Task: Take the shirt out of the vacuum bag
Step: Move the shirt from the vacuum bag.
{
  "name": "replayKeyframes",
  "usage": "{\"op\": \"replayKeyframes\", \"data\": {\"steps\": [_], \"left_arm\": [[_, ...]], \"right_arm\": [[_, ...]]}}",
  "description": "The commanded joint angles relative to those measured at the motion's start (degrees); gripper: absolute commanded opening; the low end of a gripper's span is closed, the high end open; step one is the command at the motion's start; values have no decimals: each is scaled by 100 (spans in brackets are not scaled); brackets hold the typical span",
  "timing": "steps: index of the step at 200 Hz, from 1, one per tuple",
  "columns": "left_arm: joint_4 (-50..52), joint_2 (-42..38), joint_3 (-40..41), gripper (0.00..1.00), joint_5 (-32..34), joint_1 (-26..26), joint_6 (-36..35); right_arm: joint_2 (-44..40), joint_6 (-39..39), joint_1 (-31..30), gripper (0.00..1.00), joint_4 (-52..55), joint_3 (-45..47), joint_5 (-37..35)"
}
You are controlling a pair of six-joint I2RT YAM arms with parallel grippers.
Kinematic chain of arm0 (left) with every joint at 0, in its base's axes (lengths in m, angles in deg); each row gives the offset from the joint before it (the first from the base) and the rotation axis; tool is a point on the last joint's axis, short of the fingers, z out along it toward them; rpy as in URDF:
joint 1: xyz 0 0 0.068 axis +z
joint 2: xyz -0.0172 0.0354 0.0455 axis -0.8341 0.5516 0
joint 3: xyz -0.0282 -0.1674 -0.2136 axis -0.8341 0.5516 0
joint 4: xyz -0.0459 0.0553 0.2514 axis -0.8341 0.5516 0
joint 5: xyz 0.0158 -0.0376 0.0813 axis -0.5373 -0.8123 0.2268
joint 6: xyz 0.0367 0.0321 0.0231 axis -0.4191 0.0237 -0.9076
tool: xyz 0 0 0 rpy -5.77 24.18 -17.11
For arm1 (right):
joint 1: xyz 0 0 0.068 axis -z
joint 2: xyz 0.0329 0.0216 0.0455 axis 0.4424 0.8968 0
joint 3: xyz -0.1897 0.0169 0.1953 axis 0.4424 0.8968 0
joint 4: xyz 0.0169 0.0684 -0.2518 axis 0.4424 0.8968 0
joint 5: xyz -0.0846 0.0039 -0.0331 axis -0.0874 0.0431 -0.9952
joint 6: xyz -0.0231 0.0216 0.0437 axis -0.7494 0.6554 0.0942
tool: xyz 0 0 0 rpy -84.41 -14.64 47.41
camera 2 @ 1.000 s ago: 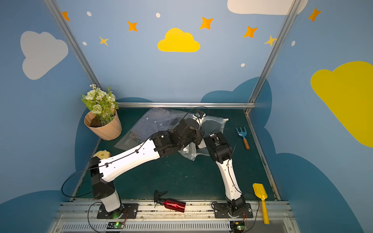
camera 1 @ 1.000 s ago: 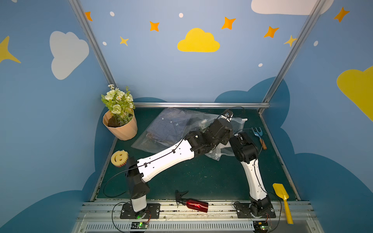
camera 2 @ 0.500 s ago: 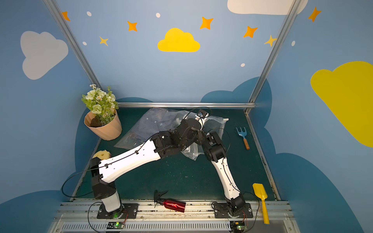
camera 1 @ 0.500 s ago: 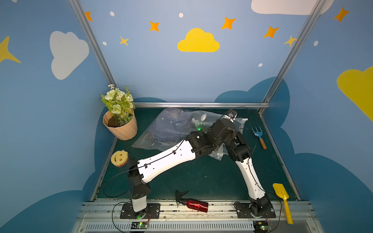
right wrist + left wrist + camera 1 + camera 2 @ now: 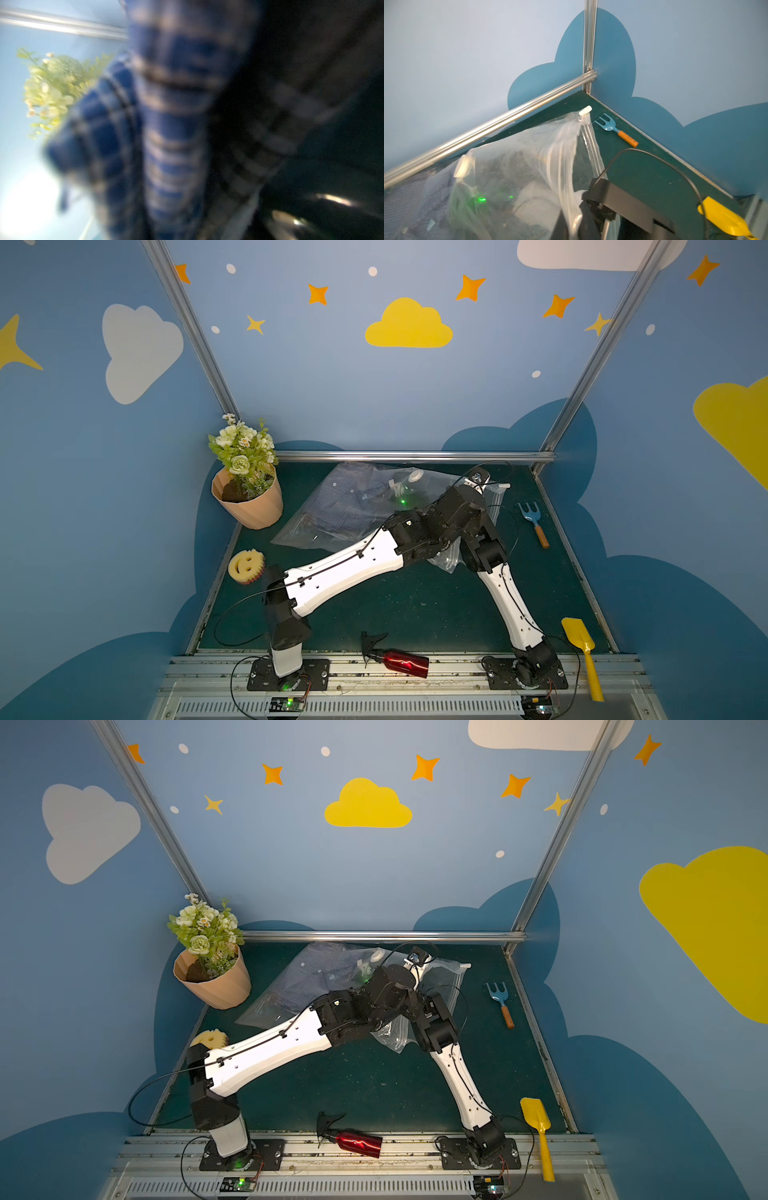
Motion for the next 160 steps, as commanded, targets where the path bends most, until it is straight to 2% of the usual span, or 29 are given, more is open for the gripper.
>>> {"op": "replayKeyframes", "data": {"steps": [1,12,21,52,74,104,118,136,160], "left_arm": [[-41,-187,8,50,-236,42,17],[-165,-373,220,63,-361,87,30],[-235,-552,395,69,-472,159,74],[-543,-1445,1303,71,-658,645,410],[-803,-2304,2216,64,-785,1332,893],[-840,-3231,3503,43,-893,2636,1706],[-979,-3590,4163,38,-1071,3334,2113],[-1117,-3879,4946,31,-1110,4063,2439],[-1208,-3834,5704,19,-1409,5009,2950]], "right_arm": [[357,-101,-31,27,504,-82,-320],[366,-97,-27,21,525,-92,-326],[357,-112,-27,17,554,-92,-348],[359,-115,16,4,601,-79,-305],[339,-138,48,1,658,-48,-289],[334,-165,83,0,731,-45,-255],[308,-220,86,0,810,-48,-245],[244,-281,103,0,874,19,-248],[180,-381,136,0,1014,71,-214]]}}
